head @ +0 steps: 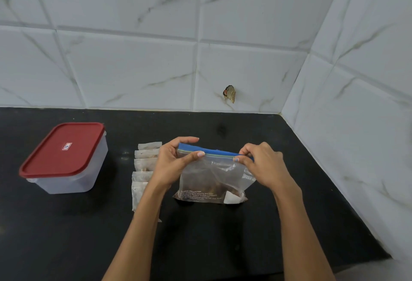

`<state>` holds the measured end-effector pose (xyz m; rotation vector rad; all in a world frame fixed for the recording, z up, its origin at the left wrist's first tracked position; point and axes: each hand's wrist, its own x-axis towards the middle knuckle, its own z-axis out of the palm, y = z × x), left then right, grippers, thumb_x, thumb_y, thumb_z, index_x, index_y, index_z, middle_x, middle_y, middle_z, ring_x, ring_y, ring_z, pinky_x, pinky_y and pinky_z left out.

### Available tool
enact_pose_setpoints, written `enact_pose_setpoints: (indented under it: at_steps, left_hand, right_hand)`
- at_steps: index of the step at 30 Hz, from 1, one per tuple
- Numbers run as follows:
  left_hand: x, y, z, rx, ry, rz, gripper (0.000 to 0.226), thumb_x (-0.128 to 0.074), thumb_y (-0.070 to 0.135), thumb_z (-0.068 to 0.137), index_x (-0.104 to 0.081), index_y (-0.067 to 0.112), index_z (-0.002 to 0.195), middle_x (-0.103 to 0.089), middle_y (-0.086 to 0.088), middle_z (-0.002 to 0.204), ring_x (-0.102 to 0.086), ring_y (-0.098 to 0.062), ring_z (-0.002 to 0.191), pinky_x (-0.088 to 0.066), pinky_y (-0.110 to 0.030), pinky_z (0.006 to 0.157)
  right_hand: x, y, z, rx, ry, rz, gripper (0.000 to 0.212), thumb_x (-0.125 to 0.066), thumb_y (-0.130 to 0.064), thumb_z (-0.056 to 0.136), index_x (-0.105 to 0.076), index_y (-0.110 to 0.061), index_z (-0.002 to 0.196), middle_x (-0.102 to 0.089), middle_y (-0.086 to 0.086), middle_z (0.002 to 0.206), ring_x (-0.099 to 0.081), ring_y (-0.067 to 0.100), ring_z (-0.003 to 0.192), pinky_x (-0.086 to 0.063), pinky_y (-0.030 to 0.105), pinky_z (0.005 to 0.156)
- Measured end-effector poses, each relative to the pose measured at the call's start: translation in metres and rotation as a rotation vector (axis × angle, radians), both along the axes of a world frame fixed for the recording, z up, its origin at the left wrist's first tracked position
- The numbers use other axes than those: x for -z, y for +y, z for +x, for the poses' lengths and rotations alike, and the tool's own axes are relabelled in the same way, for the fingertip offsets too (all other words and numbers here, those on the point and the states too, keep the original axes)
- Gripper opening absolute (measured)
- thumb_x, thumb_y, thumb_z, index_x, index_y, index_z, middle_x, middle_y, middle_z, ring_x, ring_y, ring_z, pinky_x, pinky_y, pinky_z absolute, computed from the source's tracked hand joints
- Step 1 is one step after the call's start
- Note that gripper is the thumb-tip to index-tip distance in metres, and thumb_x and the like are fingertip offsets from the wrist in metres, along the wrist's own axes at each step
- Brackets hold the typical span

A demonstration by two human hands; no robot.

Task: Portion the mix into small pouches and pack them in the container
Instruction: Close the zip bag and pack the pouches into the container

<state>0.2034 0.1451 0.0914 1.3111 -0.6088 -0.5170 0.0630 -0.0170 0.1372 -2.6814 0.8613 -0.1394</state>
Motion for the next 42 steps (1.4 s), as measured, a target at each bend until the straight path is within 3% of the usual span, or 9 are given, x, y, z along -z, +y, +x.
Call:
enact_pose_setpoints:
  at_steps: [5,9,13,22,27,31,35,39,42]
  left_hand:
    - [0.002,0.002,0.003,-0.007,0.025,-0.017,0.04,-0.076,0.009,0.067,-0.064,0.014,0.106,-0.073,-0.001,0.079,-0.072,-0.015,0.075,-0.058,-0.022,0.063]
    - [0.003,0.002,0.005,0.001,0.019,-0.017,0.037,-0.074,0.002,0.073,-0.064,0.013,0.108,-0.072,-0.002,0.079,-0.072,-0.014,0.075,-0.058,-0.022,0.063]
    - [0.003,0.001,0.007,0.009,0.007,-0.01,0.038,-0.074,0.004,0.073,-0.063,0.014,0.108,-0.074,0.004,0.075,-0.072,-0.011,0.073,-0.057,-0.021,0.062]
    - [0.007,0.003,0.01,-0.006,-0.001,-0.023,0.037,-0.074,0.004,0.072,-0.064,0.014,0.106,-0.073,0.0,0.08,-0.072,-0.013,0.076,-0.057,-0.02,0.064]
    - [0.008,0.005,0.012,-0.008,0.015,-0.032,0.036,-0.074,0.003,0.071,-0.065,0.013,0.105,-0.073,0.001,0.08,-0.072,-0.013,0.075,-0.058,-0.021,0.063]
    - [0.007,0.007,0.014,-0.003,0.036,-0.032,0.035,-0.075,0.007,0.068,-0.066,0.013,0.101,-0.072,0.001,0.081,-0.072,-0.013,0.076,-0.057,-0.02,0.062]
    - [0.006,0.006,0.015,0.018,0.019,0.001,0.029,-0.075,0.013,0.064,-0.068,0.011,0.091,-0.074,0.002,0.077,-0.072,-0.012,0.075,-0.057,-0.019,0.061]
    - [0.006,0.009,0.018,0.053,-0.009,0.035,0.026,-0.074,0.013,0.065,-0.068,0.01,0.09,-0.074,0.004,0.078,-0.071,-0.01,0.076,-0.058,-0.02,0.065]
    - [0.005,0.017,0.025,0.075,-0.015,0.061,0.02,-0.071,0.004,0.074,-0.068,0.009,0.093,-0.074,0.003,0.078,-0.071,-0.009,0.077,-0.058,-0.02,0.069]
  right_hand:
    - [-0.001,-0.004,-0.004,0.022,-0.069,0.032,0.02,-0.065,-0.05,0.082,-0.055,-0.033,0.081,-0.059,-0.01,0.093,-0.052,0.009,0.101,-0.038,0.04,0.094]
    - [-0.003,-0.009,-0.009,-0.007,-0.061,0.156,0.021,-0.07,-0.035,0.084,-0.052,-0.039,0.073,-0.059,-0.017,0.086,-0.055,0.01,0.099,-0.044,0.05,0.096]
    - [-0.004,-0.013,-0.011,-0.017,-0.058,0.187,0.024,-0.065,-0.022,0.09,-0.053,-0.041,0.081,-0.058,-0.018,0.091,-0.055,0.011,0.103,-0.043,0.052,0.098]
    - [0.008,-0.014,-0.013,0.05,-0.125,0.161,0.011,-0.065,-0.038,0.087,-0.055,-0.036,0.083,-0.062,-0.01,0.092,-0.057,0.012,0.097,-0.045,0.049,0.095]
    - [0.01,-0.017,-0.02,0.077,-0.222,0.24,0.014,-0.073,-0.035,0.08,-0.064,-0.024,0.08,-0.066,-0.004,0.087,-0.062,0.012,0.084,-0.054,0.034,0.076]
    - [0.005,-0.023,-0.029,0.027,-0.226,0.353,0.008,-0.072,-0.022,0.083,-0.065,-0.024,0.08,-0.067,-0.006,0.083,-0.061,0.01,0.079,-0.046,0.02,0.063]
    - [0.009,-0.028,-0.032,0.032,-0.272,0.372,0.005,-0.066,-0.017,0.089,-0.065,-0.022,0.088,-0.067,-0.005,0.089,-0.063,0.01,0.084,-0.047,0.019,0.065]
    - [0.016,-0.029,-0.034,0.062,-0.314,0.408,0.004,-0.065,-0.018,0.089,-0.066,-0.021,0.091,-0.068,-0.003,0.09,-0.064,0.012,0.085,-0.054,0.029,0.072]
    - [0.016,-0.034,-0.04,0.115,-0.383,0.396,0.006,-0.071,-0.021,0.084,-0.067,-0.019,0.08,-0.068,-0.002,0.077,-0.061,0.011,0.072,-0.047,0.024,0.063]
